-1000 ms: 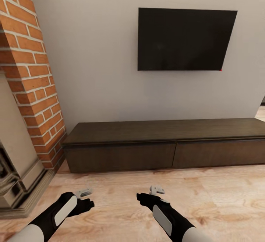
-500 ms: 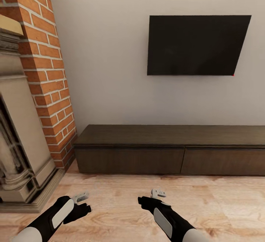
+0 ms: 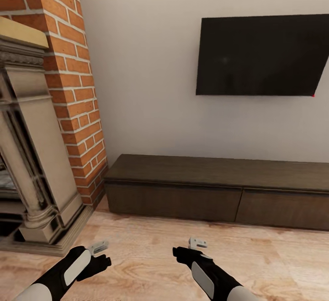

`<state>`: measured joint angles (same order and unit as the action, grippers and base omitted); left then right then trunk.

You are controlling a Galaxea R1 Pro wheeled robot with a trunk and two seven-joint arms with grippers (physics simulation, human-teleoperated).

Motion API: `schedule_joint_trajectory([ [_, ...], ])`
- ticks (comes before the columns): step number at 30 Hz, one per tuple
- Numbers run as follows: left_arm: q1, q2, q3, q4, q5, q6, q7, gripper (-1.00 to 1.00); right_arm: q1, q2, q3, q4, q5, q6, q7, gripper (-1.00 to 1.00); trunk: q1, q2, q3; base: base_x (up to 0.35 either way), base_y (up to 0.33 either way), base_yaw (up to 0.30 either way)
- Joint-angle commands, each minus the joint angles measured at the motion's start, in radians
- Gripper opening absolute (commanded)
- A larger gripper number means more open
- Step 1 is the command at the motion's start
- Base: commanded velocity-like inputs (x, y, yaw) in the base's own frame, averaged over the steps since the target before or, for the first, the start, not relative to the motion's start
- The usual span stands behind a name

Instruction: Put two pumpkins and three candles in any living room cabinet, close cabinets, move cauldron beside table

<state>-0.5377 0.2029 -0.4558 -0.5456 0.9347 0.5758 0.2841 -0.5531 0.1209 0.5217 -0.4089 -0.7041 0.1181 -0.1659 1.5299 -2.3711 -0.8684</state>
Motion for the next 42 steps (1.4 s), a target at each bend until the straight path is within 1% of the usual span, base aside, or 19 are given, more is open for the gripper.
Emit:
schedule_joint_trajectory([
  [1,-0.001,0.001,-0.007,-0.002,0.011,0.000,0.009,1.00,-0.001,-0.001,0.009,-0.002,-0.007,0.003,-0.009,1.00,-0.004,0.007,0.001,0.000,0.000,0.176],
  [31,0.001,0.000,-0.008,-0.001,0.017,0.000,0.006,1.00,-0.001,0.002,0.010,0.001,-0.006,0.002,-0.009,1.00,-0.119,0.217,0.056,0.000,0.000,0.176],
  [42,0.001,0.000,-0.007,0.018,0.016,0.000,0.006,1.00,-0.001,0.003,0.011,0.001,-0.006,0.002,-0.009,1.00,-0.161,0.294,0.076,0.000,0.000,0.176],
])
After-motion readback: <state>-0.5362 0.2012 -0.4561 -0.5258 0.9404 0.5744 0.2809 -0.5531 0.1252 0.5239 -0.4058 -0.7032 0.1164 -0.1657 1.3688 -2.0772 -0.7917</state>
